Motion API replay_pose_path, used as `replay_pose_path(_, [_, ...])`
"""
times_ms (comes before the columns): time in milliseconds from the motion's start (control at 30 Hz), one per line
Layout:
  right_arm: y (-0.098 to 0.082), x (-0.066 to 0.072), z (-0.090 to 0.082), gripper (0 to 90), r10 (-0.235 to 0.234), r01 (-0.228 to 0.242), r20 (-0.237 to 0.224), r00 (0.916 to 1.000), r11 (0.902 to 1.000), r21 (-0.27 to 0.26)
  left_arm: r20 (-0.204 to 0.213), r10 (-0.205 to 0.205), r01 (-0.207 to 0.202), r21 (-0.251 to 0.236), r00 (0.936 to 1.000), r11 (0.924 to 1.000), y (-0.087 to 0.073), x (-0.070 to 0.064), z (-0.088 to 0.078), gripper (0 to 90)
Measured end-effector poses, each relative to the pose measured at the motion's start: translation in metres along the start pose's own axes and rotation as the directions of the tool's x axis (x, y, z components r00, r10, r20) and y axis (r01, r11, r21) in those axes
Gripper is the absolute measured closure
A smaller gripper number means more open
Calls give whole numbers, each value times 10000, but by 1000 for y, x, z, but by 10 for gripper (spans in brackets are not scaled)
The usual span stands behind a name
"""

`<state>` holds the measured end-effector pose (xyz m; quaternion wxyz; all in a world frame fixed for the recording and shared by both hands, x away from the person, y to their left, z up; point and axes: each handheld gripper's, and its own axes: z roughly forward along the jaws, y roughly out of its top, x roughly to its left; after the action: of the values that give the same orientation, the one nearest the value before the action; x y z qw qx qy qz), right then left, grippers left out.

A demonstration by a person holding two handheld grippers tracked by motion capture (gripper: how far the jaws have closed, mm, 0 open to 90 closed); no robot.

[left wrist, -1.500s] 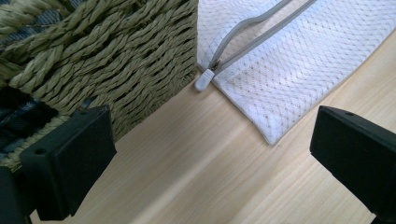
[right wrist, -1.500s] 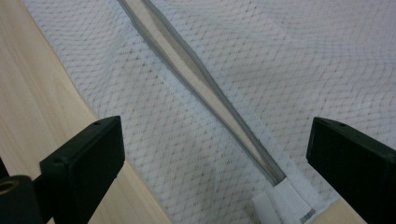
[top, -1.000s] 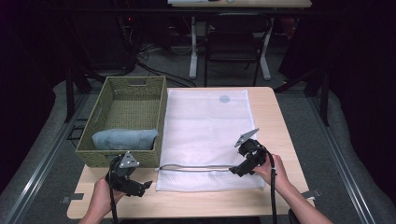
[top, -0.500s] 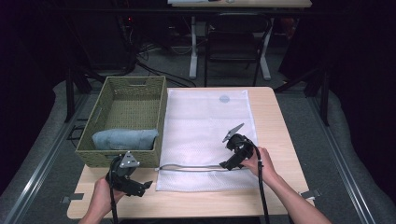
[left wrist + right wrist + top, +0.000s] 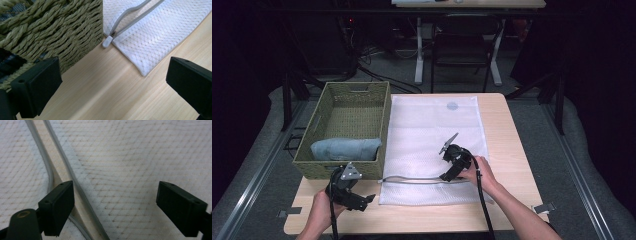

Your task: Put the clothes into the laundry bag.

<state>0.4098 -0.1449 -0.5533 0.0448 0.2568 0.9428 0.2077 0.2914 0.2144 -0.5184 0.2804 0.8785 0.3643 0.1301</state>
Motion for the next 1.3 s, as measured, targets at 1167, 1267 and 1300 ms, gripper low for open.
replay_pose_path(1167, [-3,-2,0,867,466,-452,560,9973,9986,-260,181,66,-66,23,9998,10000,-2,2,1,2])
replay_pose_path(1267, [-3,-1,-3,881,449,-425,619,9971,9983,-393,396,39,-40,23,9992,10000,-2,3,1,2])
replay_pose_path(1300, [-3,-1,-4,881,389,-364,639,9972,9985,-409,426,54,-54,11,9991,10000,-2,4,1,2])
